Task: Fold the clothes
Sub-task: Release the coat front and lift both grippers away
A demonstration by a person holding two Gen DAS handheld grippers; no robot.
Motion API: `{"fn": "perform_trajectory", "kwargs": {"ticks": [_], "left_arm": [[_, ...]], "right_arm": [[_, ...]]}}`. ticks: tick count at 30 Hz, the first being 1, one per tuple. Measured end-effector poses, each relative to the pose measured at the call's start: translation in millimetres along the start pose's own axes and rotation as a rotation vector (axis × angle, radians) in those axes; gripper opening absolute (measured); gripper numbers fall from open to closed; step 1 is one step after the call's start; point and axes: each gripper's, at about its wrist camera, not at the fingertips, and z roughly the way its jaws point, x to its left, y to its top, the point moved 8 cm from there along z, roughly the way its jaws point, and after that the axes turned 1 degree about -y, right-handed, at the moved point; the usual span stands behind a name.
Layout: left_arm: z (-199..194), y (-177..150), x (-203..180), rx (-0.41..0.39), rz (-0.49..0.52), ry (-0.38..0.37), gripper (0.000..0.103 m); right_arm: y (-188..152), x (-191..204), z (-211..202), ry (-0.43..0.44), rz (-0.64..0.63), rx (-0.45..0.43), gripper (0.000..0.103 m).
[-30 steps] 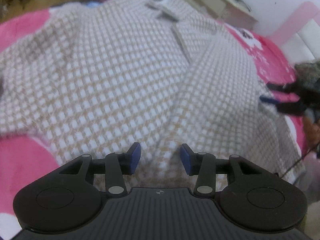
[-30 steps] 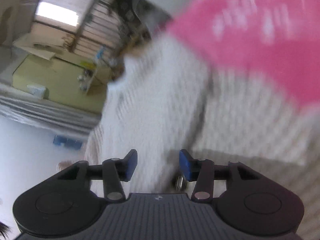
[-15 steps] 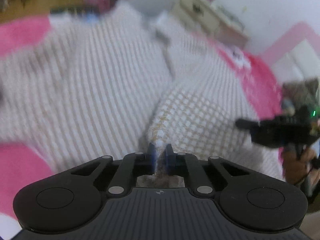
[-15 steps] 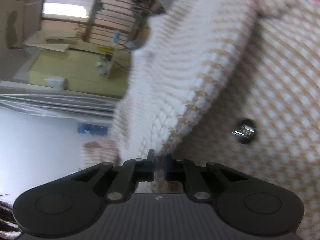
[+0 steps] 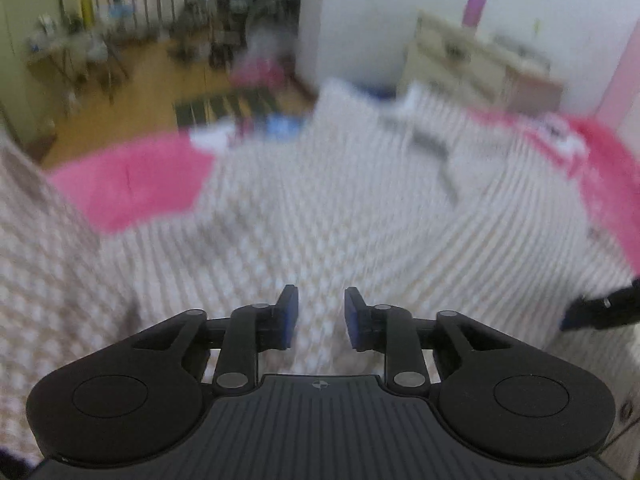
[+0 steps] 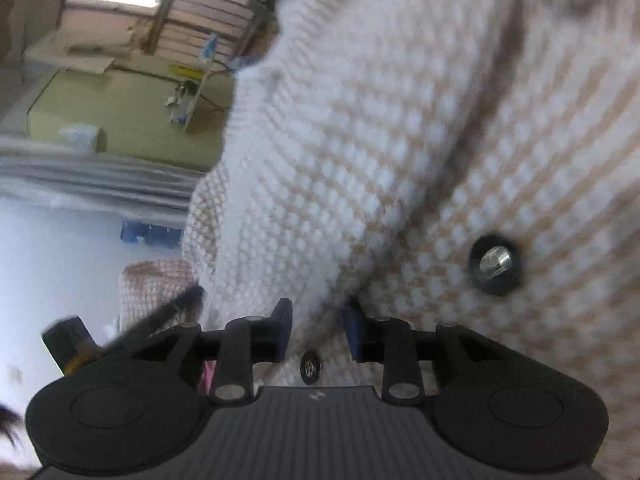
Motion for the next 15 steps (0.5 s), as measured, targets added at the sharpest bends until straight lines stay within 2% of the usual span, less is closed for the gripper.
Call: {"fn": "perform_trajectory", "kwargs": {"ticks": [2, 4, 6, 8, 10, 12, 13, 14, 15], "left_arm": [[-10.5, 10.5, -20.1, -0.067, 0.033, -0.064, 0.029], [-8.9, 9.6, -45.9, -0.073, 0.071, -0.164, 0.032], [6.9, -3.8, -67.9, -0.009, 0.092, -0.222, 0.032], [26.6, -25.6, -75.3, 0.072, 0.109, -0.188, 0.032], [43.2, -45.4, -73.3, 0.142, 0.111, -0.131, 0.032], [43.8, -53.5, -69.5, 0.127, 0.095, -0.129, 0.032], [42.9, -53.4, -69.3, 0.124, 0.095, -0.131, 0.032], [42.0, -53.4, -69.1, 0.123, 0.095, -0.132, 0.032], [42.2, -53.6, -69.6, 0.123, 0.097, -0.131, 0.032]], "right_arm": [[14.7, 17.8, -28.1, -0.035, -0.146, -0.07, 0.031], [40.3, 33.2, -51.6, -0.096, -0.284, -0.22, 0.031], [71.8, 40.3, -55.3, -0.165, -0.38, -0.334, 0.031], [102.4, 43.1, -49.4, -0.239, -0.47, -0.407, 0.03], [134.8, 28.5, -23.4, -0.326, -0.509, -0.404, 0.028], [164.8, 4.5, 4.7, -0.438, -0.537, -0.382, 0.023], [178.2, -15.6, 19.2, -0.506, -0.539, -0.359, 0.013], [187.0, -35.1, 25.4, -0.498, -0.511, -0.352, 0.0], [194.9, -51.3, 31.4, -0.483, -0.482, -0.347, 0.0]]}}
